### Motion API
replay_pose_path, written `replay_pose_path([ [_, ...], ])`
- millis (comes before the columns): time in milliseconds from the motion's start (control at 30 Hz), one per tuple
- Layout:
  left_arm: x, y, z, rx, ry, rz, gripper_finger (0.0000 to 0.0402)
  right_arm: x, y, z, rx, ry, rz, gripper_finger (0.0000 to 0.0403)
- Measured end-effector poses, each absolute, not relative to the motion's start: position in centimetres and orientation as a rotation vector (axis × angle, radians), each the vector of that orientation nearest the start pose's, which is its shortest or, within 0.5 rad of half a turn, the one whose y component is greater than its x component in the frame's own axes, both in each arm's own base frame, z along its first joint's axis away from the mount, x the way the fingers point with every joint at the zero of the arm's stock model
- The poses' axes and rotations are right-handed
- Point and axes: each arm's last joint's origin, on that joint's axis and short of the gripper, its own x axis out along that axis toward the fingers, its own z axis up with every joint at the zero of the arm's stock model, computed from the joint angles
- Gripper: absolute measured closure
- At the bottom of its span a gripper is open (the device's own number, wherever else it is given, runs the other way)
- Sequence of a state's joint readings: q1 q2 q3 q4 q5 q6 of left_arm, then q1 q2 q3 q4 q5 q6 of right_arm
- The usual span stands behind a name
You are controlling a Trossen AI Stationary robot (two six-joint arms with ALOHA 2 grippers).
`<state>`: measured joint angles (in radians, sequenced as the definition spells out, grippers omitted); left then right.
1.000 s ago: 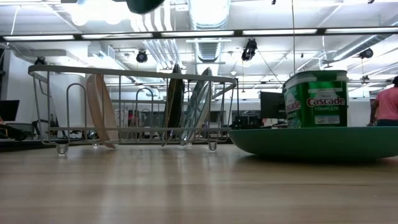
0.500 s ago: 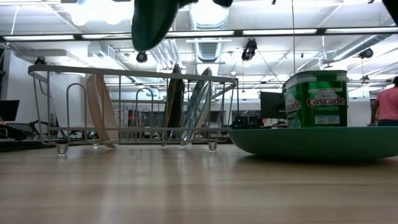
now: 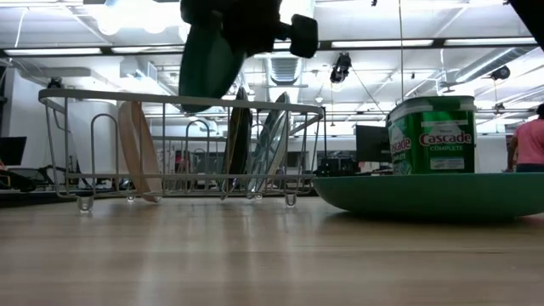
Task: Sort dishes
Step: Put the green plate on the dish rack
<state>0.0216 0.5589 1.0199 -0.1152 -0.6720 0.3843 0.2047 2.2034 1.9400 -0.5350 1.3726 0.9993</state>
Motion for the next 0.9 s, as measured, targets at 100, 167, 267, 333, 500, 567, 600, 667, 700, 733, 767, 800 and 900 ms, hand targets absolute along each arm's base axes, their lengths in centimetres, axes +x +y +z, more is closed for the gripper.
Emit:
replay_pose_path([
  [100,7.5,2.0,43.7,0.253,-0.195,0.739,0.0109,47.4,6.0,25.5,0.316,-0.009,-1.246,0.0369],
  [167,7.6,2.0,43.6,0.253,-0.192,0.738,0.0109,47.6,5.6,25.1,0.341,-0.003,-1.244,0.0369],
  [267,7.8,2.0,43.6,0.255,-0.185,0.738,0.0109,47.6,5.6,24.4,0.381,0.025,-1.220,0.0369],
  [333,8.0,2.0,43.6,0.256,-0.180,0.737,0.0109,47.5,5.6,24.0,0.393,0.036,-1.213,0.0369],
  [500,8.5,2.0,43.5,0.261,-0.166,0.734,0.0109,47.6,5.3,23.8,0.416,0.055,-1.205,0.0369],
  [567,8.7,2.0,43.4,0.264,-0.160,0.733,0.0109,47.6,5.1,23.7,0.412,0.068,-1.206,0.0369],
  [600,8.8,2.0,43.4,0.265,-0.157,0.733,0.0109,47.5,5.1,23.7,0.407,0.075,-1.207,0.0369],
  [667,8.9,2.0,43.3,0.269,-0.148,0.732,0.0109,47.5,5.0,23.7,0.408,0.080,-1.206,0.0369],
  [700,9.0,2.0,43.3,0.271,-0.142,0.731,0.0109,47.5,5.0,23.7,0.411,0.087,-1.203,0.0369],
  [733,9.1,2.0,43.3,0.272,-0.140,0.731,0.0109,47.5,5.0,23.6,0.413,0.091,-1.201,0.0369],
  [767,9.2,2.0,43.2,0.273,-0.137,0.730,0.0109,47.5,5.0,23.5,0.411,0.094,-1.202,0.0369],
  [800,9.3,2.0,43.2,0.274,-0.134,0.730,0.0109,47.5,4.9,23.4,0.408,0.096,-1.204,0.0369],
  [900,9.4,2.0,43.2,0.276,-0.129,0.729,0.0109,47.4,4.9,23.2,0.404,0.100,-1.206,0.0369],
])
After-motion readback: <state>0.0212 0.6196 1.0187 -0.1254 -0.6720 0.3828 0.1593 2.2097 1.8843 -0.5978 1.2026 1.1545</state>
